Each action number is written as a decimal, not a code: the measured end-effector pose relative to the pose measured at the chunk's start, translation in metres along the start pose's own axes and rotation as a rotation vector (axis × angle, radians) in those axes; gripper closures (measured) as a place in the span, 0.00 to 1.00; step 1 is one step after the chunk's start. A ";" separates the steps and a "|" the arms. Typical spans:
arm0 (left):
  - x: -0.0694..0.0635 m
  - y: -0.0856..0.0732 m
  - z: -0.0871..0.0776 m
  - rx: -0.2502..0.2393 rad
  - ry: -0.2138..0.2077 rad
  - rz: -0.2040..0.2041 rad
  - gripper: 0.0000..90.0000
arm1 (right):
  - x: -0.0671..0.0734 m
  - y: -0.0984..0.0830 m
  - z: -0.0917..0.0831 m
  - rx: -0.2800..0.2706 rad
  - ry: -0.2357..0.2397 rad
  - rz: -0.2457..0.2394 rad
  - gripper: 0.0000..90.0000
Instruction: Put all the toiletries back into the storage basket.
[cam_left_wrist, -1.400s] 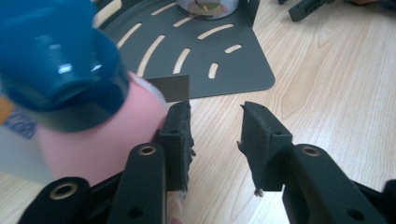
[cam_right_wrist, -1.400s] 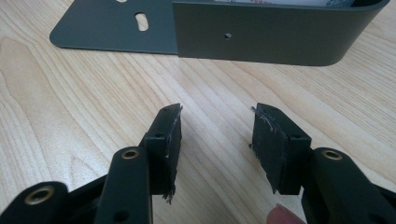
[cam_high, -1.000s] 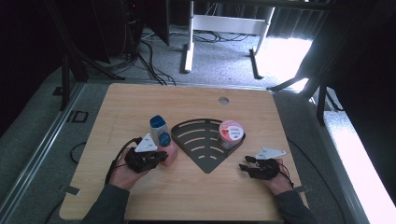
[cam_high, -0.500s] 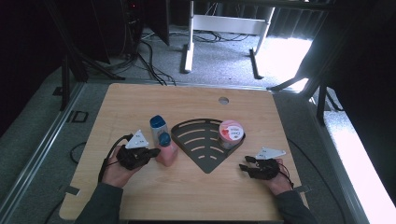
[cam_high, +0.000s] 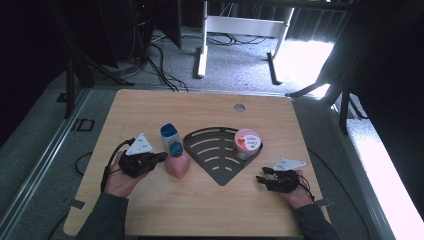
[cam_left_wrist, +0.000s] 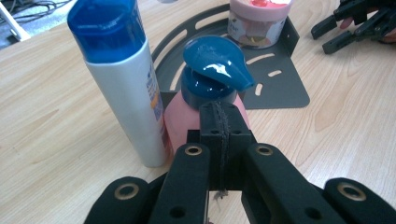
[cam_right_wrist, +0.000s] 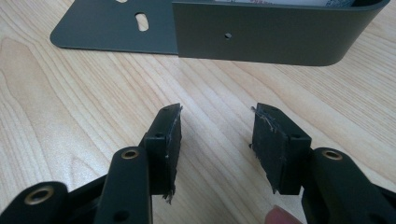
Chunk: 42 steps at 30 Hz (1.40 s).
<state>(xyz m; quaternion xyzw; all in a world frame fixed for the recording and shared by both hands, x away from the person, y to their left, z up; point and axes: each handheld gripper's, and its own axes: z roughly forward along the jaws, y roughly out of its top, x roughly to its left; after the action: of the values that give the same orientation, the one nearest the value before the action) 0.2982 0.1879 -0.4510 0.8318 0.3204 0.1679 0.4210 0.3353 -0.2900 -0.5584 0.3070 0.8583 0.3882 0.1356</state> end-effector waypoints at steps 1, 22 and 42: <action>0.000 0.000 0.000 -0.002 0.003 0.003 1.00 | 0.000 0.000 0.000 0.000 0.000 -0.001 0.57; -0.014 0.008 0.009 -0.004 -0.042 0.043 1.00 | 0.000 0.000 0.000 0.000 0.001 0.000 0.57; -0.037 0.029 0.041 0.015 -0.123 0.091 0.97 | 0.000 0.000 0.000 0.000 0.002 0.000 0.57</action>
<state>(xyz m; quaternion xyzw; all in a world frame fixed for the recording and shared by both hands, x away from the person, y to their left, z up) 0.3047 0.1260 -0.4515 0.8573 0.2570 0.1330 0.4257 0.3355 -0.2902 -0.5584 0.3068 0.8584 0.3884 0.1348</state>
